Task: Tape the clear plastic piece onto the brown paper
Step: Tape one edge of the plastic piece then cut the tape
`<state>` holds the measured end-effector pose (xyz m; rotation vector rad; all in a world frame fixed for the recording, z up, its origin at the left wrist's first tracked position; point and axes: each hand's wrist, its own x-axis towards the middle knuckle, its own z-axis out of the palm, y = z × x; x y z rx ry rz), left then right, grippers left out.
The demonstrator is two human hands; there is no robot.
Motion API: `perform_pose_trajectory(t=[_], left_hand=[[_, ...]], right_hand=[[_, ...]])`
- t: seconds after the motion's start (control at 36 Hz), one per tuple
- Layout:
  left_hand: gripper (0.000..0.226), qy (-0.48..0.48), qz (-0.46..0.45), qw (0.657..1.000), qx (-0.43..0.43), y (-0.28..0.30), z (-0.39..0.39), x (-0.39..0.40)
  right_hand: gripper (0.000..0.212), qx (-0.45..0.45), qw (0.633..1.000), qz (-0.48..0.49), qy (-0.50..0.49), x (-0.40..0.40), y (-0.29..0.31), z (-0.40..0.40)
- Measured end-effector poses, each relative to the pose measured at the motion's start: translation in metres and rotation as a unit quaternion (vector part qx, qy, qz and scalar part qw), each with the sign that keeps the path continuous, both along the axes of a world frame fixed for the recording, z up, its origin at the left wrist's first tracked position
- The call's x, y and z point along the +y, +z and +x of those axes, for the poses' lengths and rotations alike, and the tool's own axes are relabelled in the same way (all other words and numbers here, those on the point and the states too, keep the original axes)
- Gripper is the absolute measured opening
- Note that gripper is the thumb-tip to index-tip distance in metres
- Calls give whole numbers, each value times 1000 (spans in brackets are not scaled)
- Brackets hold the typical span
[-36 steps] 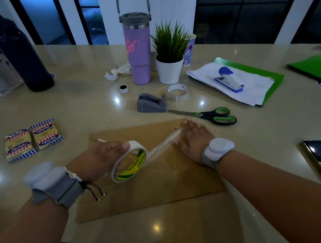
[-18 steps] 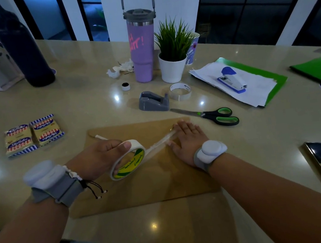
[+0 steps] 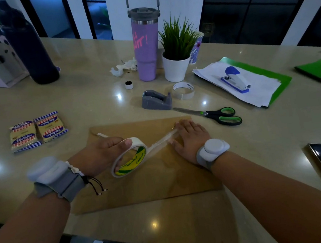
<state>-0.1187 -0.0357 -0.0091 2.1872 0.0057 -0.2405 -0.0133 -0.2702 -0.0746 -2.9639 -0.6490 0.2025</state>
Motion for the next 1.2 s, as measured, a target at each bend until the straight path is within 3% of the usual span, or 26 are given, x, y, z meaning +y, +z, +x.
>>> perform_pose_trajectory(t=[0.11,0.28,0.39,0.58,0.81,1.0,1.2], left_hand=[[65,6,-4,1000,7,2,1,1],[44,27,5,1000,12,4,4,-3],[44,23,-18,999,29,4,6,-4],[45,43,-4,999,24,20,11,-13],[46,54,-23,997,50,25,23,-15],[44,55,-26,996,63,28,26,-16],[42,60,-35,996,63,32,29,-20]], right_hand=[[73,4,1000,-15,5,1,5,3],[62,24,1000,8,-9,-7,26,19],[62,-28,997,-10,-75,-34,38,36],[47,6,973,-65,-220,-88,33,47],[40,25,972,-50,-230,-106,37,47],[51,-23,980,-80,-183,-111,47,33],[62,-3,979,-94,-183,-106,53,32]])
